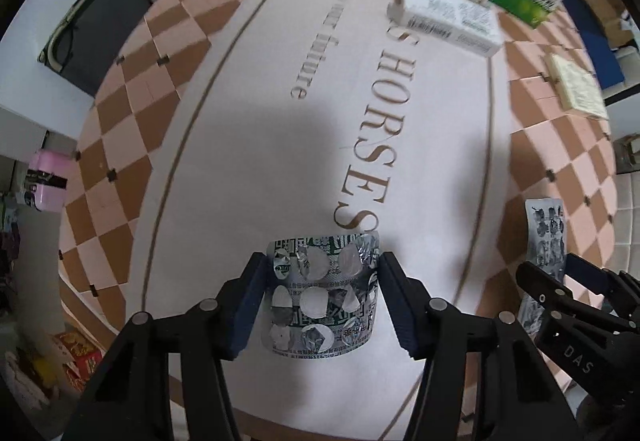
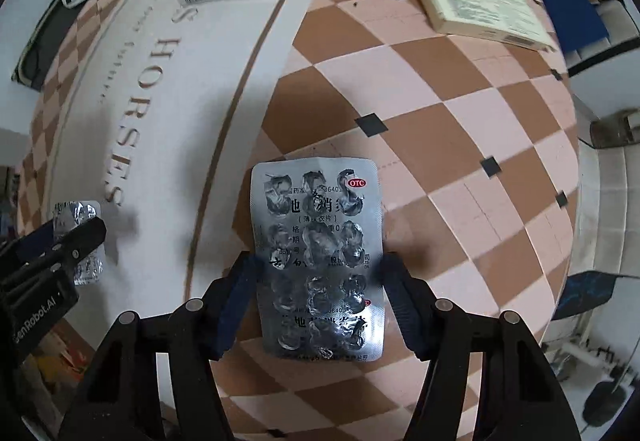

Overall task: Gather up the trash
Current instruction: 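Grasp a silver blister pack with each tool from the table, then carry both blister packs to the trash bin and open both tools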

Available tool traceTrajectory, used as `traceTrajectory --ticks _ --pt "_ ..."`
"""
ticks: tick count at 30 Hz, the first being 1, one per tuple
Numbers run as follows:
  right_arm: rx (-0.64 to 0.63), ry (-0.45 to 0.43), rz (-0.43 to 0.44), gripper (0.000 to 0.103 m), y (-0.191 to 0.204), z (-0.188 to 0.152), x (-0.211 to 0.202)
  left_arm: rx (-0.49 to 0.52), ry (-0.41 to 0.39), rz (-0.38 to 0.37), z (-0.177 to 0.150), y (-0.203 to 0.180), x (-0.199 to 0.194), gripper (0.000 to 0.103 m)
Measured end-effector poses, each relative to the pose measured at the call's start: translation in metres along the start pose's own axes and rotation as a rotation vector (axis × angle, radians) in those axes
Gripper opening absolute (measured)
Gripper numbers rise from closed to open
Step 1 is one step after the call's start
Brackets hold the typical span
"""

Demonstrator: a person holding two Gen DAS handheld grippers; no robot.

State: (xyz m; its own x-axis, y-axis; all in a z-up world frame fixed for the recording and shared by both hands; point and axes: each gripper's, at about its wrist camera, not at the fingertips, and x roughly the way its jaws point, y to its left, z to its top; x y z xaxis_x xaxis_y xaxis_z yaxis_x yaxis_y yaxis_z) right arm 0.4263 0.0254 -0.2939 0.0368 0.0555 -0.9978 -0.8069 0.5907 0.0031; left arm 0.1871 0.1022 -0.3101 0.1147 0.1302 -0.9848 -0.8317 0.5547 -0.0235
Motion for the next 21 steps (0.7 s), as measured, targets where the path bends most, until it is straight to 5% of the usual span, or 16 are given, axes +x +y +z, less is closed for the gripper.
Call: traceTrajectory --ticks 7,11,13,21 --pt "0.075 -0.139 -0.010 0.066 0.005 -0.053 -0.058 0.056 -0.114 -0.064 -0.032 0.011 -0.065 0.054" --pt "0.135 -0.217 -0.015 0.066 0.039 -0.098 -0.088 0.121 -0.180 -0.096 -0.055 0.033 -0.084 0.054" --pt "0.162 -0.244 -0.022 0.066 0.088 -0.123 -0.096 0.162 -0.210 -0.112 -0.075 0.047 -0.098 0.054" --pt "0.346 -0.263 0.019 0.066 0.150 -0.248 -0.099 0.287 -0.189 -0.177 -0.154 0.097 -0.104 0.054"
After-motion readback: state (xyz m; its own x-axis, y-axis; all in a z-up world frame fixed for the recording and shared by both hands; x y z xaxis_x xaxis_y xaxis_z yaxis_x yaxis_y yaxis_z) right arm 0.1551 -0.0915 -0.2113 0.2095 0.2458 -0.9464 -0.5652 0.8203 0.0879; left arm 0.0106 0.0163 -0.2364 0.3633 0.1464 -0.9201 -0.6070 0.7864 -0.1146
